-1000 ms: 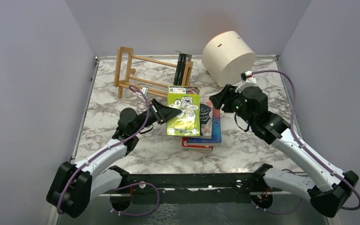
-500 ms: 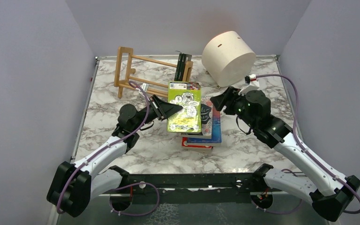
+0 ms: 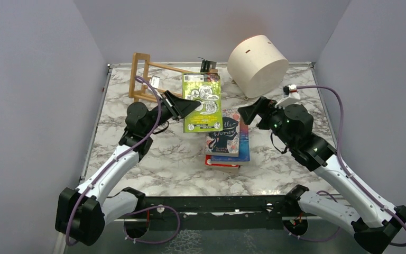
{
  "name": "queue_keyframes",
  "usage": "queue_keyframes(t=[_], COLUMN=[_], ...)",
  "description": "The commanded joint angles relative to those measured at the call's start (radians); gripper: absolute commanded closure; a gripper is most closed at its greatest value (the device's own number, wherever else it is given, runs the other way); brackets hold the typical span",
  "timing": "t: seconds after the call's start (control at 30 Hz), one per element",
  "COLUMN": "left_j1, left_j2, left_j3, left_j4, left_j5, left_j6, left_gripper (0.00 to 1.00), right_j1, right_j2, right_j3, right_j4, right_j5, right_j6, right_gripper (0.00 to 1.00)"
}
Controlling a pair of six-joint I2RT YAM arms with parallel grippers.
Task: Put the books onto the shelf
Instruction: Pick up the book from the center of the board, then place the book on the shelf.
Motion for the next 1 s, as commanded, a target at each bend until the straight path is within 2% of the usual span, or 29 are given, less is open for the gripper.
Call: queue_keyframes(t=[0.0,0.17,0.27,0.4,0.57,0.67,0.87,0.97], left_j1=[0.053,0.067,0.071,0.073,0.073,0.073,0.079,0.096], left_j2=[-0.032,-0.044,-0.051,-0.042,-0.004,0.058,0.237,0.345], left_j3=[0.14,0.357,0.396,0.387,0.302,0.262,0.243,0.289], left_j4=[-0.112,-0.449,-0.466,-0.383,-0.18,-0.061,0.086,0.092], left_j5=[-0.079,-0.348,-0.476,-0.551,-0.652,-0.667,-0.672,-0.632], left_j6=[0.127,0.431,0.551,0.672,0.895,1.017,1.093,1.09], left_gripper=[1.0,1.0,1.0,1.0,1.0,1.0,1.0,1.0], right_j1=[-0.002,-0.002,-0.004,-0.003,-0.003,-0.003,-0.003,-0.002], right_j2=[-0.033,-0.07,-0.092,-0.103,-0.099,-0.097,-0.097,-0.099], right_j3=[-0.013,-0.019,-0.021,-0.024,-0.038,-0.055,-0.072,-0.08], right_j4=[-0.011,-0.018,-0.021,-0.018,-0.008,0.0,0.014,0.02], right_j5=[0.04,0.053,0.064,0.063,0.039,0.028,0.013,0.007], right_j6=[-0.011,-0.022,-0.029,-0.038,-0.038,-0.038,-0.026,-0.019], right_gripper=[0.02,0.01,0.01,0.01,0.01,0.01,0.01,0.01])
